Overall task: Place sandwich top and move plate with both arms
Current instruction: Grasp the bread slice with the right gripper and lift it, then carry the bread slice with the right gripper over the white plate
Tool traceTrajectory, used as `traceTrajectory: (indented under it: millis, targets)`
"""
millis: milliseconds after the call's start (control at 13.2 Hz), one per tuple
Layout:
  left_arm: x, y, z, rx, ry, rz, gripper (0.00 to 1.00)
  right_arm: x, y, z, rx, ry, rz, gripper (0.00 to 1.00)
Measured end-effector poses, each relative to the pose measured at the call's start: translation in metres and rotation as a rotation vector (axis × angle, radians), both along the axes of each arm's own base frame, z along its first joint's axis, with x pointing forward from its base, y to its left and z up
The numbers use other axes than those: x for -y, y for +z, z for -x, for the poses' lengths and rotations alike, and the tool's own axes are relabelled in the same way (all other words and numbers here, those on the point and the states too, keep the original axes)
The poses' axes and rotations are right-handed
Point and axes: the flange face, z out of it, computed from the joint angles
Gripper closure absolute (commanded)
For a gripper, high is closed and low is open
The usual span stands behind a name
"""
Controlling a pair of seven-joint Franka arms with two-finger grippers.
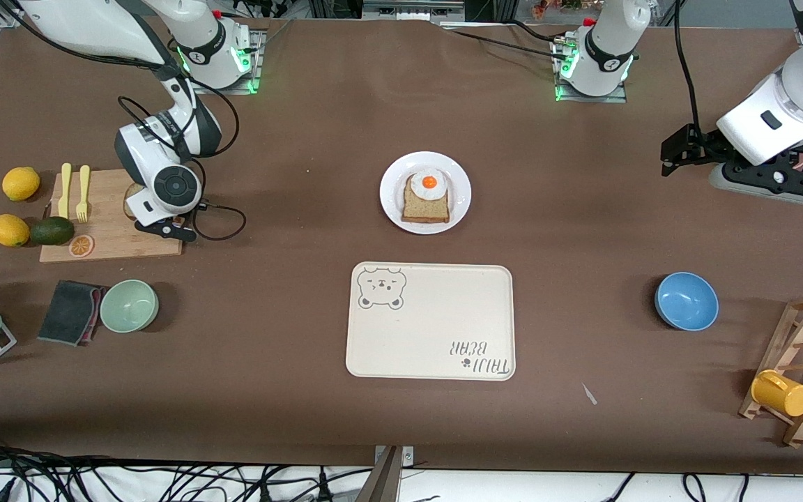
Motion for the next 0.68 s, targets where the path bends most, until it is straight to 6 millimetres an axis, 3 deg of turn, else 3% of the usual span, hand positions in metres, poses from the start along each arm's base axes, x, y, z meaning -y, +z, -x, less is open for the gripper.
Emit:
traceTrajectory:
  millis: [152,682]
  targets:
    - [0.005,0.0,0.001,0.0,-0.009,0.0,0.0,-0.001,0.0,0.0,0.004,-0.005,0.002,1.0]
    - [0.008,0.001,0.001,0.001,-0.014,0.0,0.0,-0.024,0.01,-0.002,0.019,0.037,-0.002,1.0]
